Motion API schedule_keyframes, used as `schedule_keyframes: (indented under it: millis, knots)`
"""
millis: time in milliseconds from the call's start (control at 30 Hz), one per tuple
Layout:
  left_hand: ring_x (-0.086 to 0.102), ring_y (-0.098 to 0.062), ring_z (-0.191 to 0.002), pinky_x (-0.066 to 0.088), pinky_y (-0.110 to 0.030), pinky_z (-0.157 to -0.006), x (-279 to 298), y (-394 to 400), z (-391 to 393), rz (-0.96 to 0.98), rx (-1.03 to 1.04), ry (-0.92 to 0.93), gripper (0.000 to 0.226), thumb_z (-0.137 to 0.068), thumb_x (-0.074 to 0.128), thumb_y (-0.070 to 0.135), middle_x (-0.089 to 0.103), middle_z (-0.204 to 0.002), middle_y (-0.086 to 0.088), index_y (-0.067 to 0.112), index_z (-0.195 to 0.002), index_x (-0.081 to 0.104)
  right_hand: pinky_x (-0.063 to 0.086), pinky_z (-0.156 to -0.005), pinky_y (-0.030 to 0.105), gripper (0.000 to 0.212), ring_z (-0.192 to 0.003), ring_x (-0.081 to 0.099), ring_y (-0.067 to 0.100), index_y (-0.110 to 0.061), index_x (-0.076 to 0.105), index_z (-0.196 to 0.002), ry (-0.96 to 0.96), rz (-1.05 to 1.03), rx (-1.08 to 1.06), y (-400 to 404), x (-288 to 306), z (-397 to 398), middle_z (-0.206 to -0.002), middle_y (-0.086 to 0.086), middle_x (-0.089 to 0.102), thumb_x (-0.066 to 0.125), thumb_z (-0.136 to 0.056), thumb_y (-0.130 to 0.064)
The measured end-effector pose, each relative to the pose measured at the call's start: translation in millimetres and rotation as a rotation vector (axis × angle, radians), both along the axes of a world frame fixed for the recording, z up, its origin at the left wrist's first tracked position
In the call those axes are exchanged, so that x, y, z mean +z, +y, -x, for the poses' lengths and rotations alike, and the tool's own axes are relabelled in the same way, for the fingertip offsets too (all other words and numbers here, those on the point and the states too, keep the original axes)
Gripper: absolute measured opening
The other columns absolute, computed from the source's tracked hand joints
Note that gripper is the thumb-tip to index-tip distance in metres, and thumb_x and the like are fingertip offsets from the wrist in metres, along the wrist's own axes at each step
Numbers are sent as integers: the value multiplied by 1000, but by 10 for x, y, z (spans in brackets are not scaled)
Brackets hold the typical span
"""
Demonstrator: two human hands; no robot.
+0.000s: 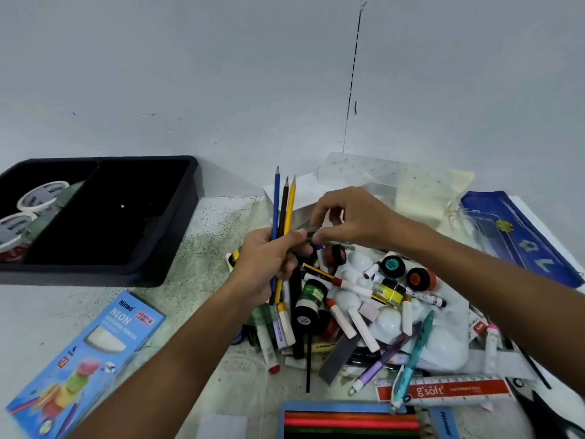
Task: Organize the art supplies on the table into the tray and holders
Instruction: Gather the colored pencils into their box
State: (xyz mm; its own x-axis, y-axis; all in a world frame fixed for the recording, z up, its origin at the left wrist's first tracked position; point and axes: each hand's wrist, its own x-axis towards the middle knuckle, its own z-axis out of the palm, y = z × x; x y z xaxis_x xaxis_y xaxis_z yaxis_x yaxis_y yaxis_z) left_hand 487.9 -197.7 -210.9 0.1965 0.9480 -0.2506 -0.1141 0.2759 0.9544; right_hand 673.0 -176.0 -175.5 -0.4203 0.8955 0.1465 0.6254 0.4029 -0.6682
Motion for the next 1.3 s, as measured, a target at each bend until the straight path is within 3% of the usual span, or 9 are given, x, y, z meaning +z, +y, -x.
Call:
schedule_keyframes:
  millis: [200, 400, 500, 667, 767, 900, 1100, 1200, 1300]
  knots:
    - [40, -8, -37, 28, -17, -34, 42, -16, 170, 27, 192, -72, 9, -93, 60, 10, 69, -73, -12, 3, -88, 59, 42, -48, 30, 20, -44, 53, 10, -10, 69, -68, 163, -79, -129, -205, -108, 4, -54, 1, 62, 72, -85, -20]
    - [41, -7, -38, 29, -17, -34, -31, -46, 222, 72, 339, -249, 9, -95, 57, 9, 67, -71, -8, 0, -95, 56, 57, -63, 41, 14, -68, 69, 33, -8, 73, -90, 300, 179, -161, -263, -183, 150, -72, 14, 72, 64, -92, -18]
    - [40, -7, -39, 29, -17, -33, -81, -103, 202, 95, 354, -275, 12, -95, 57, 9, 67, -74, -8, -2, -99, 55, 58, -66, 35, 9, -83, 70, 31, -11, 66, -99, 591, 470, -247, -238, -208, 243, -95, 16, 71, 62, -93, -17]
    - [42, -8, -40, 28, -16, -33, -105, -266, 166, 100, 250, -196, 19, -95, 56, 12, 68, -79, -11, -4, -105, 56, 60, -73, 38, 14, -85, 69, 33, -5, 51, -109, 1193, 658, -277, -199, -205, 337, -93, 18, 70, 50, -99, -14]
    - [58, -14, -48, 39, -18, -36, -74, -364, 161, 104, 173, -143, 28, -97, 54, 15, 71, -88, -16, -7, -114, 57, 59, -75, 39, 22, -87, 70, 34, 0, 48, -119, 1154, 661, -255, -178, -109, 298, -98, 22, 71, 42, -102, -13]
    - [72, -30, -80, 61, -38, -61, 16, -468, 200, 92, 83, -143, 27, -100, 49, 16, 70, -96, -23, -7, -107, 61, 58, -63, 33, 29, -92, 70, 35, 1, 50, -124, 889, 701, -189, -160, 59, 151, -107, 22, 70, 43, -102, -15]
    - [65, -40, -106, 56, -46, -80, 116, -617, 118, 75, -93, -18, 35, -99, 50, 19, 65, -115, -28, -8, -119, 58, 46, -92, 39, 27, -95, 64, 26, -1, 59, -118, 787, 773, -119, -286, -68, 316, -108, 18, 67, 49, -99, -19]
    - [65, -40, -105, 57, -44, -78, 134, -667, 59, 65, -131, -36, 37, -98, 50, 18, 65, -116, -27, -10, -122, 56, 35, -86, 45, 29, -91, 51, 33, -3, 65, -105, 830, 758, -144, -417, -120, 435, -122, 34, 56, 53, -97, -28]
    - [71, -33, -83, 59, -44, -75, 144, -718, 45, 61, -174, -69, 37, -99, 48, 16, 68, -100, -27, -14, -118, 54, 38, -84, 44, 34, -97, 44, 34, -11, 75, -85, 886, 755, -164, -550, -145, 466, -125, 33, 56, 52, -98, -32]
